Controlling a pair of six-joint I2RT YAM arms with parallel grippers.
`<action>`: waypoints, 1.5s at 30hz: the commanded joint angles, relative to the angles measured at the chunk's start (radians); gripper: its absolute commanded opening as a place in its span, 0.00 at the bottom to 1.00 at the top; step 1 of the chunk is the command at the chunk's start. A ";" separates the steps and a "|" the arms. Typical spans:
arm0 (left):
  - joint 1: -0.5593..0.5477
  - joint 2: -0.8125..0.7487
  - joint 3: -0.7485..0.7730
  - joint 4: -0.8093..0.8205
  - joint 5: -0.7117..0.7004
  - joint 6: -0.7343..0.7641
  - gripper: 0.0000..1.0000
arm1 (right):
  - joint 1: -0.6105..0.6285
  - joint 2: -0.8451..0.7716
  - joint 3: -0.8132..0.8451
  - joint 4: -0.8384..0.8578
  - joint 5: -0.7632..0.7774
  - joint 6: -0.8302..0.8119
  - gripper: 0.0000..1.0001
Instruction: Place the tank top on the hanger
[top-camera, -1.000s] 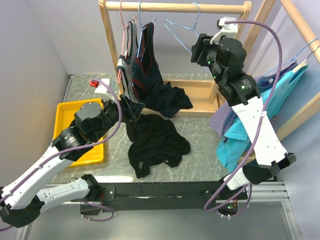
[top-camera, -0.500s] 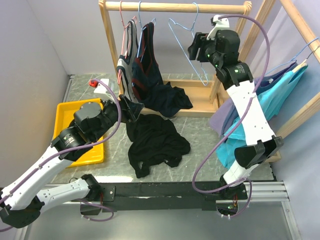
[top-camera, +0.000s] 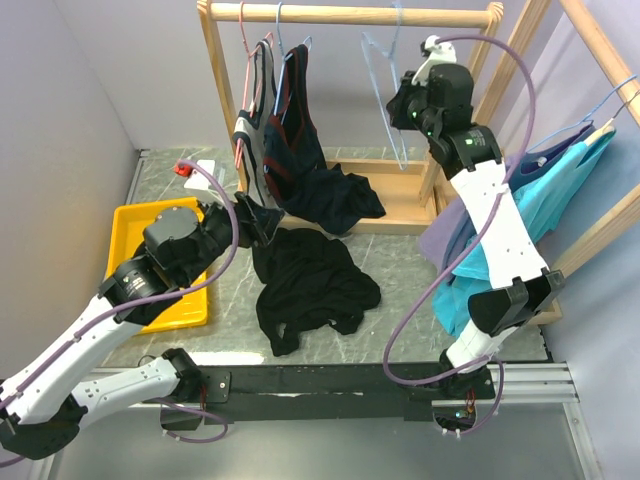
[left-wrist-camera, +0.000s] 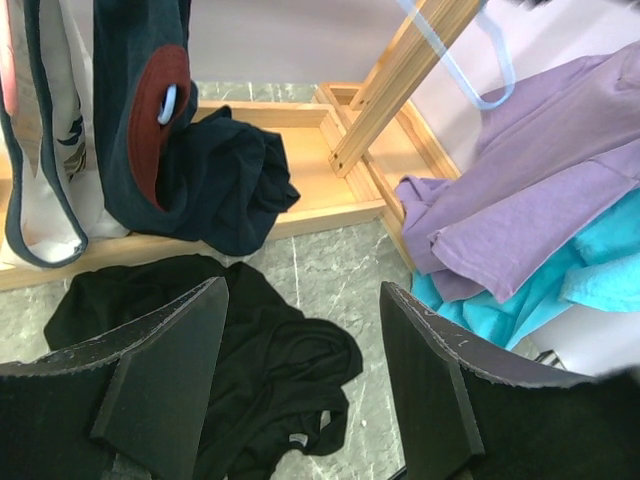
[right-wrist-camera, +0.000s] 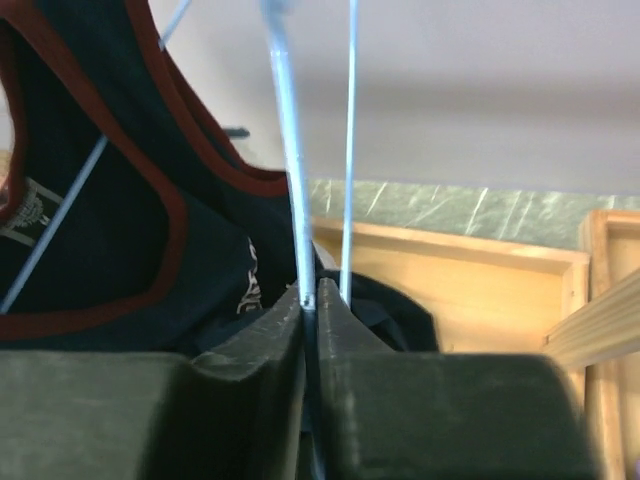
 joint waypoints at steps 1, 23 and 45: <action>0.004 -0.010 -0.010 0.022 0.022 0.003 0.68 | 0.020 0.005 0.156 -0.043 0.085 -0.019 0.02; 0.006 -0.037 -0.183 0.069 0.056 -0.072 0.69 | 0.238 -0.284 -0.100 -0.025 0.297 -0.056 0.00; -0.390 -0.024 -0.736 0.016 -0.114 -0.730 0.59 | 0.570 -1.004 -1.149 -0.055 0.125 0.323 0.00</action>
